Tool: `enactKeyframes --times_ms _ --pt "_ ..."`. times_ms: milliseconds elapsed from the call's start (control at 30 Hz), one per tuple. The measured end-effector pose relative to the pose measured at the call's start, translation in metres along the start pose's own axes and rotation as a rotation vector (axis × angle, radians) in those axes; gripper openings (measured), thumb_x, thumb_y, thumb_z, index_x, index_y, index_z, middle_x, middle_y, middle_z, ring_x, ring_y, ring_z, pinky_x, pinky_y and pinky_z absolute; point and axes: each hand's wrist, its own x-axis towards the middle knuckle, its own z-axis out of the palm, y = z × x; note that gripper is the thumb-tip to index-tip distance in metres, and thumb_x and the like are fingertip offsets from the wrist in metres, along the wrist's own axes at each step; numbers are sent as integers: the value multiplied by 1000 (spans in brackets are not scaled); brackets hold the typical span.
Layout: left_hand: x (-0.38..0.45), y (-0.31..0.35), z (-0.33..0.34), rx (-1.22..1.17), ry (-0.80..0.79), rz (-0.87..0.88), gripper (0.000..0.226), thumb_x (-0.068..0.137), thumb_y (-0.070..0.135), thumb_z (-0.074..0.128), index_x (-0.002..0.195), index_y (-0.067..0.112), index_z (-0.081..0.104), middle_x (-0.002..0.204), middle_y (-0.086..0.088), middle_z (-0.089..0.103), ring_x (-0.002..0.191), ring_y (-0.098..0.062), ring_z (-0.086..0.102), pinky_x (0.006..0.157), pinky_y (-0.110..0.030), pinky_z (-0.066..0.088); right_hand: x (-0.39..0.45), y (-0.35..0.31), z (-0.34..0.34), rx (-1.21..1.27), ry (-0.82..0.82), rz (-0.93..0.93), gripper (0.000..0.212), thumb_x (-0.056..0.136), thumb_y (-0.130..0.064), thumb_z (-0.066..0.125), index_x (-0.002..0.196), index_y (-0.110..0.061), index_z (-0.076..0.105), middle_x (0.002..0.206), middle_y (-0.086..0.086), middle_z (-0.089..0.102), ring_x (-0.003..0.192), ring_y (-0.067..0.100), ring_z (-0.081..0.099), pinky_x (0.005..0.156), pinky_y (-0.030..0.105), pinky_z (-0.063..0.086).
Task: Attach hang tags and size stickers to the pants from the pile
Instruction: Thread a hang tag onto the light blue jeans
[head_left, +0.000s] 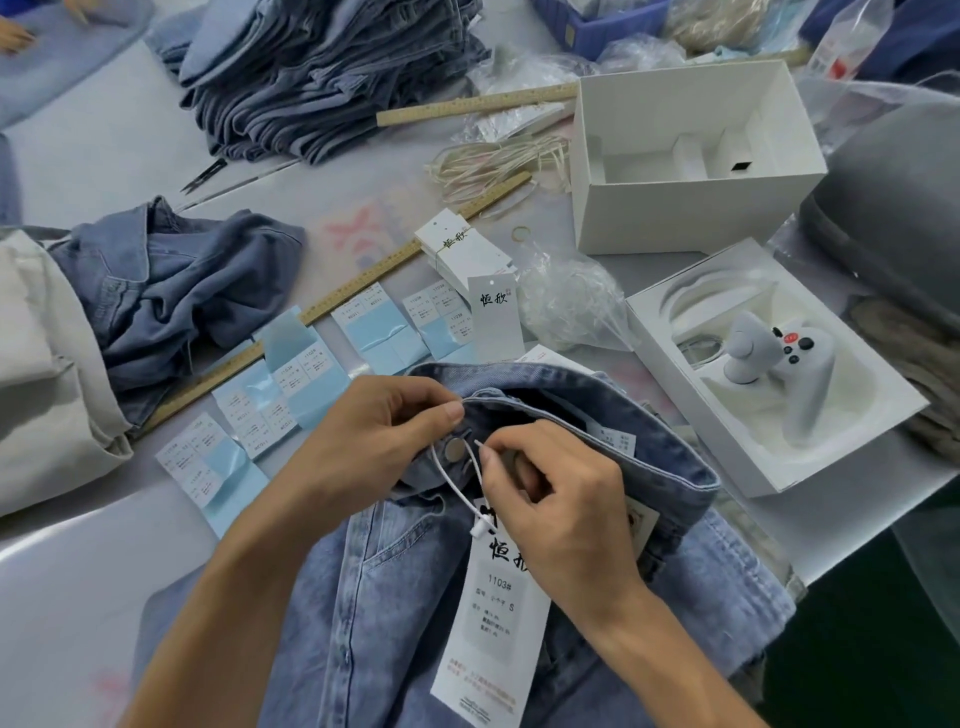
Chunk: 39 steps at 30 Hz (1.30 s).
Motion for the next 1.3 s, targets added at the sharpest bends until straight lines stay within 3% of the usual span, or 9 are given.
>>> enactKeyframes --times_ms 167,300,400,500,600,900,1067,1200,1300 --pt "0 0 0 7 31 28 14 95 25 69 85 23 78 74 -17 72 60 -22 60 57 -37 50 1 -2 3 4 21 27 9 94 -14 69 86 -17 69 66 -8 49 61 15 49 57 29 43" --pt "-2 2 3 42 53 67 14 94 27 70 83 24 78 61 -4 67 55 -12 54 52 -33 45 1 -2 5 -25 49 29 10 95 -16 68 86 -19 68 70 -11 50 63 14 51 57 32 44" --pt "-3 3 1 32 53 77 20 99 23 65 84 20 79 70 -21 68 60 -22 57 56 -34 46 0 -6 7 -45 65 3 9 97 -17 66 89 -18 68 77 -14 53 66 9 52 58 29 46" --pt "-5 4 -3 -28 21 62 16 96 20 68 86 21 80 75 -14 74 65 -18 66 57 -29 52 -1 -7 8 -73 34 -49 9 99 -17 63 93 -15 69 83 -9 60 70 9 56 62 32 50" --pt "-6 3 -7 -30 -13 52 13 88 24 68 88 21 81 81 -19 74 72 -24 66 67 -36 52 -1 -6 6 -116 0 -101 13 102 -17 59 98 -13 71 86 -5 63 72 16 61 62 36 53" --pt "-8 10 -13 11 -142 36 21 92 1 71 88 18 82 82 -6 78 74 -13 74 61 -16 53 -9 -5 9 -247 14 -159 11 98 -11 62 93 -12 71 81 -2 64 66 18 59 58 36 51" --pt "-12 10 -13 11 -142 6 17 88 3 76 90 19 82 86 -6 79 83 -22 77 77 -28 62 -13 4 11 -320 45 -275 17 102 -15 62 92 -8 74 76 0 64 63 20 58 52 38 50" --pt "-18 9 -11 -22 -105 -30 16 91 8 74 89 22 82 82 -7 79 72 -19 74 60 -28 57 -8 14 5 -227 23 -386 13 100 -12 65 98 -5 76 83 3 68 69 23 64 57 38 53" --pt "-19 9 -7 -19 -104 -26 17 93 7 71 90 20 82 83 -8 78 76 -29 74 64 -37 56 -4 19 0 -73 -8 -395 12 101 -8 64 107 -2 72 97 6 69 80 26 68 64 39 57"
